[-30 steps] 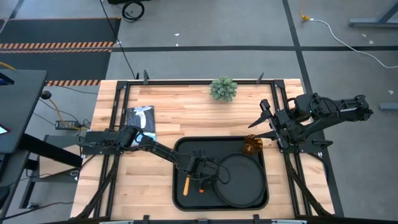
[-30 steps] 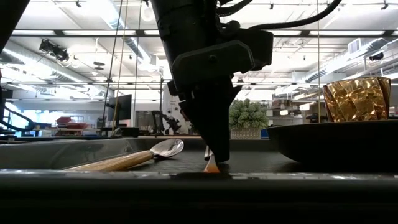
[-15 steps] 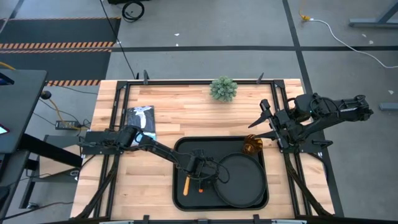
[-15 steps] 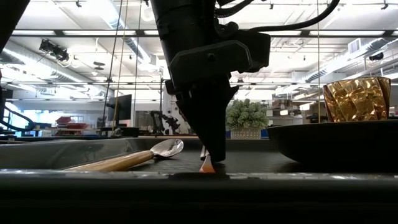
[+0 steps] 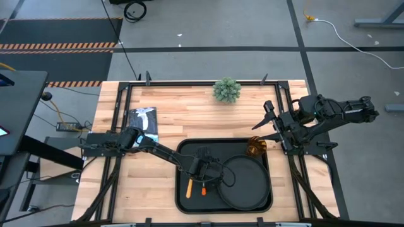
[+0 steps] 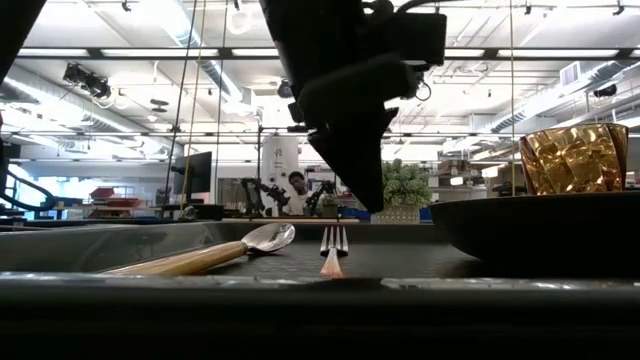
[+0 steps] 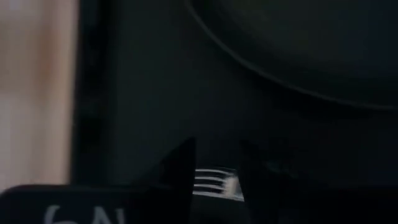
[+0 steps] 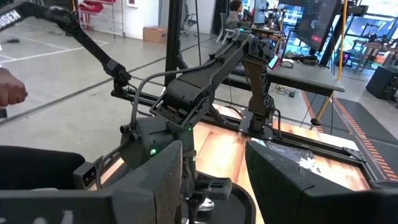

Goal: Pick and place plate/cup/fork/spoon on tray
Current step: Adjust the black plate on the black tray

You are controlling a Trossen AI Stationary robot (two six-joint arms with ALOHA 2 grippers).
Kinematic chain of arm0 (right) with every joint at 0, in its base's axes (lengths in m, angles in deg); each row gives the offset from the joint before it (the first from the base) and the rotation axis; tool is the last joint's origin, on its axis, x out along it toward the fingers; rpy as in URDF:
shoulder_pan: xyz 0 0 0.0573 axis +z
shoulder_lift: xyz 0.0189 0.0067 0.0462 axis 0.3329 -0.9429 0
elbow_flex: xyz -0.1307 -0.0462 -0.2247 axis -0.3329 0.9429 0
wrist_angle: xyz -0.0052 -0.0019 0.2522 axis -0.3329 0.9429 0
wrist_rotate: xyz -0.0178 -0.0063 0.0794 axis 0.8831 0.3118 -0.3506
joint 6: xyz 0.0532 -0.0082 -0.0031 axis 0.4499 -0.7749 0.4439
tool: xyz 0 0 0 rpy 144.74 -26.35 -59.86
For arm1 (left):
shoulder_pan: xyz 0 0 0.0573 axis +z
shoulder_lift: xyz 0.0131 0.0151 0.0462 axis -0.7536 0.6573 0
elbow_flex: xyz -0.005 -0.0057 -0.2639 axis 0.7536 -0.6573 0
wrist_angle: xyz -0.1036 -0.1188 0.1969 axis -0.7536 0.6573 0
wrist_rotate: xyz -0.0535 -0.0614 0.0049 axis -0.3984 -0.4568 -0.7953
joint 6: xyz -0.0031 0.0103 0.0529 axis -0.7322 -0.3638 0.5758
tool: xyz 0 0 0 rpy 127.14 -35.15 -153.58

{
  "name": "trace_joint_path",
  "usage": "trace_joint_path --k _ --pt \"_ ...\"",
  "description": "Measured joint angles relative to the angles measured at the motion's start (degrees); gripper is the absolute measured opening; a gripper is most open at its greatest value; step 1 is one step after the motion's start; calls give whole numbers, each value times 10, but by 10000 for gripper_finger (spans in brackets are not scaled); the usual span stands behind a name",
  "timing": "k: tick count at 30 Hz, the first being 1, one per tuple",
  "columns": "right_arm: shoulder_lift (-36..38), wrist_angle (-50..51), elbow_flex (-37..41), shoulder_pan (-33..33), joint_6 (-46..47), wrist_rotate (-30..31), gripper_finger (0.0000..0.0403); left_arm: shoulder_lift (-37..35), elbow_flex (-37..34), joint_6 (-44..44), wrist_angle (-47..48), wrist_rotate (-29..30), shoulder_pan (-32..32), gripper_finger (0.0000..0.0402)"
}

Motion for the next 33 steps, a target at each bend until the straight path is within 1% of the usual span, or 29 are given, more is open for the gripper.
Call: trace_joint_path --k 2,4,9,10,13,17,20,22,25,28,30,32,33 --pt "-5 0 0 0 -10 2 183 0 0 33 4 36 1 120" --pt "-9 0 0 0 -14 13 183 0 0 62 11 86 3 120" --pt "-23 0 0 0 -41 55 183 0 0 128 56 257 9 120" --pt "-25 0 0 0 -44 65 183 0 0 144 61 283 11 120" --pt "-33 -5 0 -2 -43 103 183 0 0 189 66 329 24 120" --pt "-36 -7 0 -2 4 140 183 -5 1 253 56 347 46 120" --pt "-37 -7 0 3 51 141 183 -12 0 261 67 345 57 118" --pt "-45 -1 0 12 68 153 181 -23 -1 254 69 347 59 111" --pt "-82 6 -1 31 79 180 177 -52 -5 221 96 356 50 93" --pt "-128 11 0 53 93 182 172 -81 -6 159 153 355 32 72" --pt "-144 6 0 69 112 187 169 -98 -5 125 182 348 18 59" --pt "-161 2 -1 87 135 210 166 -108 -5 100 214 340 2 48" --pt "-171 8 0 96 146 224 165 -111 -5 93 215 339 -5 44"
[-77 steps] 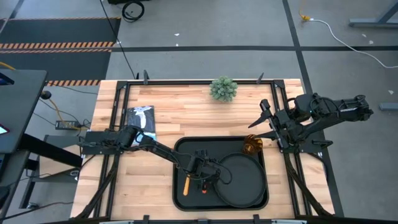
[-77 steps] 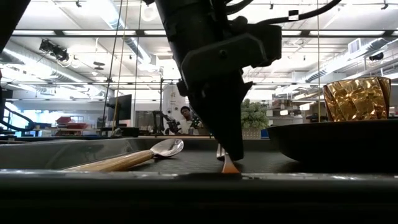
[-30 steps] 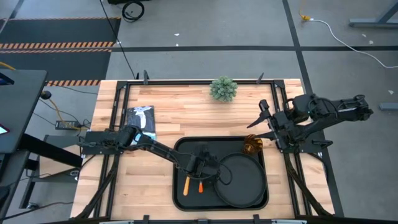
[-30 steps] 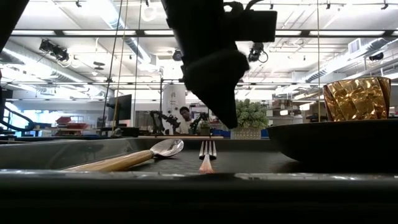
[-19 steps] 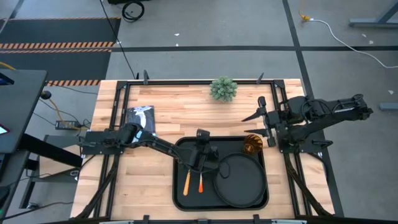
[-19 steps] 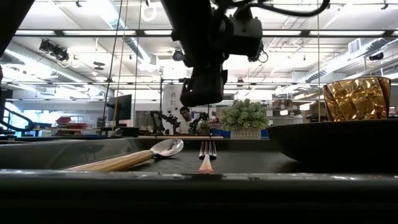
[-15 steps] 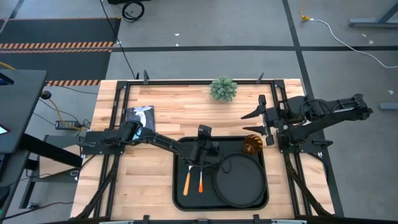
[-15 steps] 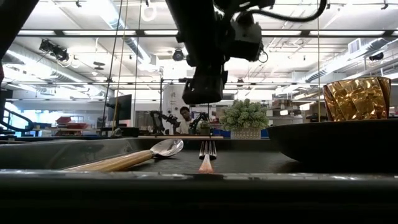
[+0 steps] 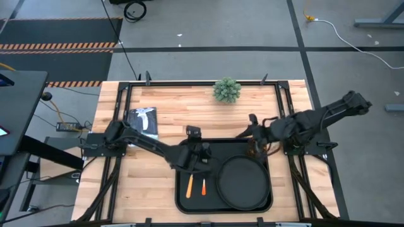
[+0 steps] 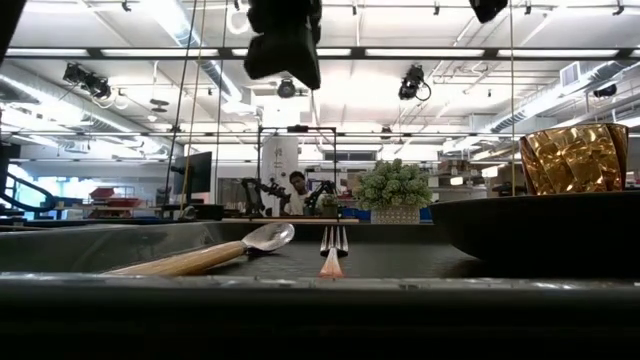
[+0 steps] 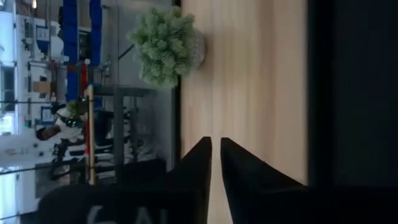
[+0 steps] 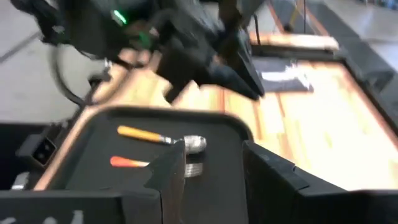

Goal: Pick and place plate/cup/fork/spoon on tray
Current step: Adjust the black plate on the black tray

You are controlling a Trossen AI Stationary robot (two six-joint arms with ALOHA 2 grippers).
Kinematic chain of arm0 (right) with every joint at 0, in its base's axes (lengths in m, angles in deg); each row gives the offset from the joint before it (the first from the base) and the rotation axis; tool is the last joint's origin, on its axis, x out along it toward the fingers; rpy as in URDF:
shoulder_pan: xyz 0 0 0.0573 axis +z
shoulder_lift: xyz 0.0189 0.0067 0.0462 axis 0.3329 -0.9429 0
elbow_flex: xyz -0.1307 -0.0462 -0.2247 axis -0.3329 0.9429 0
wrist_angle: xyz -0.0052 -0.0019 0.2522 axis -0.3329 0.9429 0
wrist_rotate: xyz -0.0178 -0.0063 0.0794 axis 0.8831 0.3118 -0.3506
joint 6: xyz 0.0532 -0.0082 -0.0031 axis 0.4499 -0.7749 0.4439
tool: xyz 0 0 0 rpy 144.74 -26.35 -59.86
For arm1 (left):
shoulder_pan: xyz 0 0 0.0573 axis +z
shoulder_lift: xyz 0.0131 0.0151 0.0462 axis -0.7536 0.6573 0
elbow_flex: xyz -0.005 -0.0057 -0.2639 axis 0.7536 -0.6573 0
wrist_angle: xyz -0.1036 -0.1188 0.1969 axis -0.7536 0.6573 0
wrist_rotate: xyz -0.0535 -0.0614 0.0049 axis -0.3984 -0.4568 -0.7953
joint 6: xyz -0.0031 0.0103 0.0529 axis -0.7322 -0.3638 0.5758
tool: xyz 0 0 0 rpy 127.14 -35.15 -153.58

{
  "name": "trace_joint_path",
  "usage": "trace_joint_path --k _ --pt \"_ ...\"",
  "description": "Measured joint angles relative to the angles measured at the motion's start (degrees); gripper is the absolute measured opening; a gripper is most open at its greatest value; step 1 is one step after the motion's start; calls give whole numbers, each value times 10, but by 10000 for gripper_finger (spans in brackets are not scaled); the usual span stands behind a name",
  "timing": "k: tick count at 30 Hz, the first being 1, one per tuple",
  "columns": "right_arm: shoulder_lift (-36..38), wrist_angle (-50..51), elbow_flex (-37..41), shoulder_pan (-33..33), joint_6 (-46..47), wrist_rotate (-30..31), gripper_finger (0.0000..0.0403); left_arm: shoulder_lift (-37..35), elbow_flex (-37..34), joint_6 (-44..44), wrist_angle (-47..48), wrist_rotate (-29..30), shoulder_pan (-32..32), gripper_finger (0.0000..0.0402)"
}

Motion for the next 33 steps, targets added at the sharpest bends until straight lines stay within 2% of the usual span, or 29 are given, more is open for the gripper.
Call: trace_joint_path --k 6,12,15,18,22,24,27,33 --pt "-64 1 -1 35 80 24 164 -5 -15 -12 -19 -21 -34 25" --pt "-100 48 -33 42 160 28 164 -24 -138 74 -158 -86 -41 12" --pt "-119 58 -43 53 188 27 164 -47 -202 87 -199 -96 -37 9" --pt "-146 80 -56 62 217 21 164 -91 -267 97 -237 -100 -28 9" --pt "-192 174 -92 73 283 21 164 -167 -351 142 -313 -100 -12 10" --pt "-215 251 -118 77 326 17 163 -208 -393 174 -383 -101 1 10" --pt "-252 314 -156 77 387 1 159 -273 -461 219 -471 -103 22 10" --pt "-332 362 -198 77 471 -48 153 -390 -592 270 -630 -160 55 11"
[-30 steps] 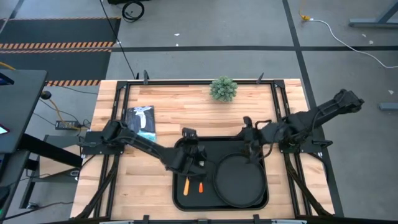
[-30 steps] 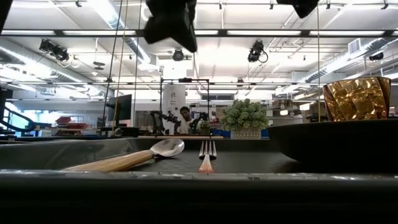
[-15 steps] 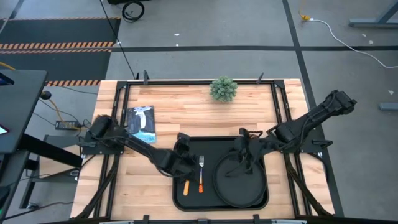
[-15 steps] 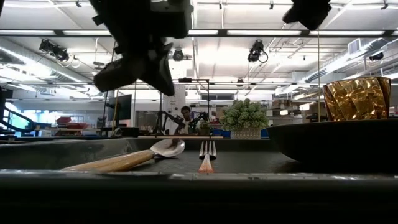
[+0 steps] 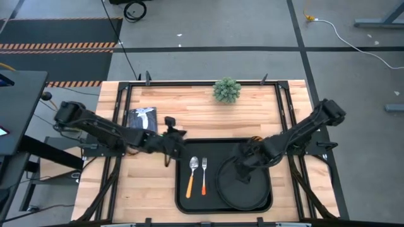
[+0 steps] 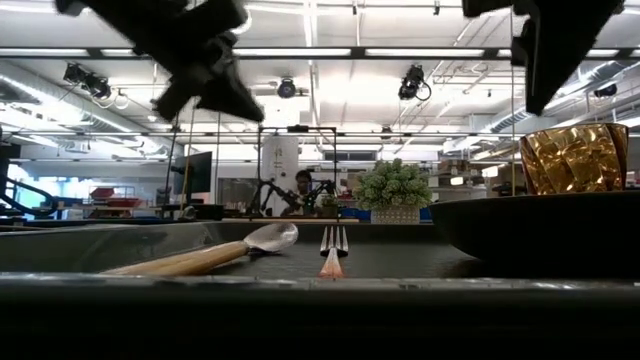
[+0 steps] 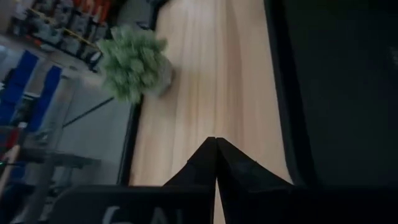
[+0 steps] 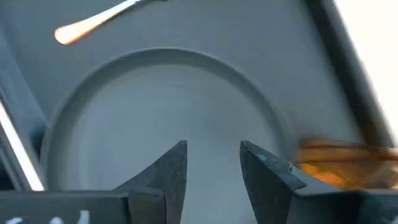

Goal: Pick and place plate/cup/fork/spoon on tray
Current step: Adjust the black plate on the black tray

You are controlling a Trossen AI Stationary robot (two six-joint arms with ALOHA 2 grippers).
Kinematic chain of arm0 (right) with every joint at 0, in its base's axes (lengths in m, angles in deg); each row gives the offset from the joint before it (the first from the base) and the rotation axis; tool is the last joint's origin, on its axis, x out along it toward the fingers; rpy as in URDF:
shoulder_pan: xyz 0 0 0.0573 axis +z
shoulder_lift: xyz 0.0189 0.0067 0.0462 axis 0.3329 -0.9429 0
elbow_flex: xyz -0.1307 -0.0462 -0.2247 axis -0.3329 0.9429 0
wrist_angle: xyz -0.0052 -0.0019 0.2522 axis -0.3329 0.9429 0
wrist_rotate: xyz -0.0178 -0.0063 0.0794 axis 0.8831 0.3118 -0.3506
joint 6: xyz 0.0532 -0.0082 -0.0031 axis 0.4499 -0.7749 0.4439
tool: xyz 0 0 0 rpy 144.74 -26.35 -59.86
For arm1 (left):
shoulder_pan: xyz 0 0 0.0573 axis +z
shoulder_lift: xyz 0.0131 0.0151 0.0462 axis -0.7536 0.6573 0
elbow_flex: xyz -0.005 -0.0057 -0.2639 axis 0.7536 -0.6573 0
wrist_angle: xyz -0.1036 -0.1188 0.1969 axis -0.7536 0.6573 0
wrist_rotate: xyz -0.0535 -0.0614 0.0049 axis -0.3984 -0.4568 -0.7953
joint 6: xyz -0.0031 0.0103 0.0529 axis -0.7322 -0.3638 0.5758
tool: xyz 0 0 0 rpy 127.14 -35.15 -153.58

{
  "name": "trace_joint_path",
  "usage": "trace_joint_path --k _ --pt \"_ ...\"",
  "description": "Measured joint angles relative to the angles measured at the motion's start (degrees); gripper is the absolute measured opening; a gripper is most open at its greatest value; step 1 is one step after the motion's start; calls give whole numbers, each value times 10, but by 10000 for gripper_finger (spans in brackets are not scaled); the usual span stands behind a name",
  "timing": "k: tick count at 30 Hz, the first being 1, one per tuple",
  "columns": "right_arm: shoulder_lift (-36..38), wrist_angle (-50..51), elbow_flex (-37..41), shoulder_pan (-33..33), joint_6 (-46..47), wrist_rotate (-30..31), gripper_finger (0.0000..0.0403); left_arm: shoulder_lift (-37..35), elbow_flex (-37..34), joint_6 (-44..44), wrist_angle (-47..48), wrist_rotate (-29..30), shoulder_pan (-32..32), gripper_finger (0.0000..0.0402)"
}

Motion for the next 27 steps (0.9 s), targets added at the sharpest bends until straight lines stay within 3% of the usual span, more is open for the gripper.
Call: trace_joint_path --k 3,11,27 --pt "-44 6 -14 3 27 -32 150 -38 -37 10 -50 -39 6 11" --pt "-145 23 -64 17 35 -62 129 -124 -90 -33 -65 -162 4 11" --pt "-316 -6 -206 -1 -29 -50 120 -260 -179 -110 -114 -194 -78 11"
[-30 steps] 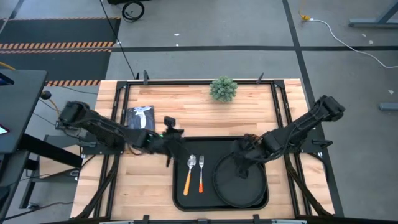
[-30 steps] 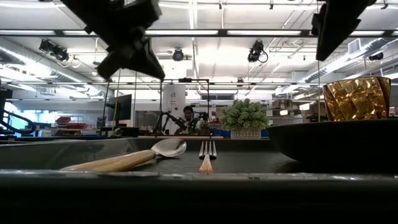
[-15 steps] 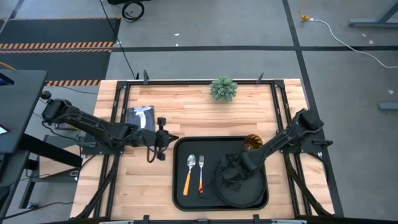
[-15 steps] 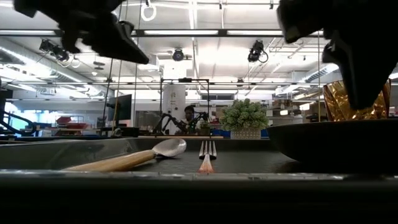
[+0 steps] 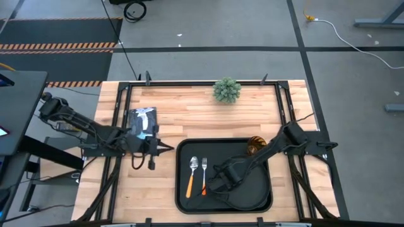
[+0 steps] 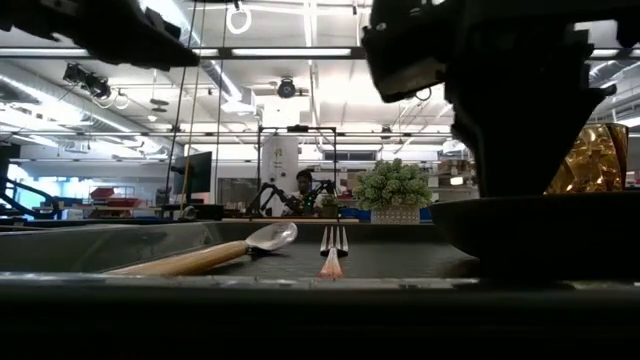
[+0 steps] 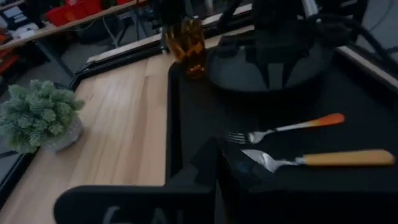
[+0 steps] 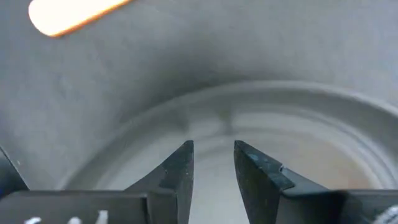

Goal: Pick and place plate/cup/fork/spoon on tray
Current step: Adjust the black plate on the black tray, then return to Home Position

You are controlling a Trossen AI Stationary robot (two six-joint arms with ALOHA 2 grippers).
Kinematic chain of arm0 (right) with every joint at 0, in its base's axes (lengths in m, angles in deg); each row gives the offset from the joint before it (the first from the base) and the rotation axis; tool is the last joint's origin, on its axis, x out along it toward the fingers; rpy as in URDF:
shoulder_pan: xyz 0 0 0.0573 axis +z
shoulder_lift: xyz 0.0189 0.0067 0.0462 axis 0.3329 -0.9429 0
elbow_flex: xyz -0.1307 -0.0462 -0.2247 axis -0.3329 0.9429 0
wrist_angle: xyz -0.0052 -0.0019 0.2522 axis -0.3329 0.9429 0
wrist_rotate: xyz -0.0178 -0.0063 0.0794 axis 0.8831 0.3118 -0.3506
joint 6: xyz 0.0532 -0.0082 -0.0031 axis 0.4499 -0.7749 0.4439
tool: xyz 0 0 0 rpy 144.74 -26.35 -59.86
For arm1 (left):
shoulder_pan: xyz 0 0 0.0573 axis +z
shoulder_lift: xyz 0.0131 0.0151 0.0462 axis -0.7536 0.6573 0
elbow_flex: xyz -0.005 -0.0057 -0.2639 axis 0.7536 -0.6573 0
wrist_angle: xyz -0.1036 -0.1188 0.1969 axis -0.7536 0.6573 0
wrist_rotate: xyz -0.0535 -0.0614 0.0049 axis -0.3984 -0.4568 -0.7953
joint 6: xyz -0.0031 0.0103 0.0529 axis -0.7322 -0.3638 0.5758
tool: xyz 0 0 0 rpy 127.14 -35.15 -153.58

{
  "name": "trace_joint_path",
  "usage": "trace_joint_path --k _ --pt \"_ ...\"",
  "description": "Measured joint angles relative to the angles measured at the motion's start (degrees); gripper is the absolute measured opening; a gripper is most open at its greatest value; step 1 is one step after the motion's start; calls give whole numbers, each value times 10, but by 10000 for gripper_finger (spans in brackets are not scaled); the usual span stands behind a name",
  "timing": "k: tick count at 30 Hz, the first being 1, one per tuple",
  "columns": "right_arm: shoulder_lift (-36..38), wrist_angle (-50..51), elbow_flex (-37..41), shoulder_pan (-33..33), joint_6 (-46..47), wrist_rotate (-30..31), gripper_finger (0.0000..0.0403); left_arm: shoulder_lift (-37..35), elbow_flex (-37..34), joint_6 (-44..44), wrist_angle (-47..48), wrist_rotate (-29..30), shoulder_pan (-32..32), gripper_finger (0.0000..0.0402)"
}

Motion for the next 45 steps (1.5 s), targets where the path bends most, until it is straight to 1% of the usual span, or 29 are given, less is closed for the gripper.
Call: trace_joint_path --k 5,9,14,17,20,24,25,28,30,32,35,38,41,45 --pt "-36 -2 -45 -10 -42 9 120 -24 -7 -16 2 3 -13 11" --pt "-48 -1 -65 -18 -67 13 120 -24 -7 -21 1 5 -19 11" --pt "-44 15 -65 -25 -75 16 120 -22 -7 -26 6 5 -22 11" --pt "-32 -6 -65 -24 -81 35 120 -22 -7 -27 6 5 -22 11" --pt "-27 -24 -66 -25 -95 41 120 -22 -7 -27 5 5 -22 11" --pt "-27 -5 -77 -28 -105 38 120 -22 -7 -34 0 -7 -22 11" --pt "-28 -3 -86 -28 -111 43 120 -22 -7 -37 -2 -17 -22 11" --pt "-28 -18 -112 -23 -145 88 120 -24 -7 -38 -8 -44 -22 11" --pt "-28 -29 -122 -20 -175 110 120 -24 -7 -41 -8 -50 -22 11" --pt "-26 -35 -124 -20 -197 115 118 -24 -11 -42 -18 -50 -22 11" --pt "-22 -34 -118 -25 -223 118 111 -28 -33 -47 -49 -50 -22 11" --pt "-7 -38 -95 -37 -251 120 100 -46 -56 -68 -75 -50 -22 11" --pt "26 -65 -53 -55 -272 122 89 -71 -80 -85 -86 -50 -22 11" --pt "86 -140 24 -79 -298 122 75 -120 -107 -94 -97 -49 -22 11"
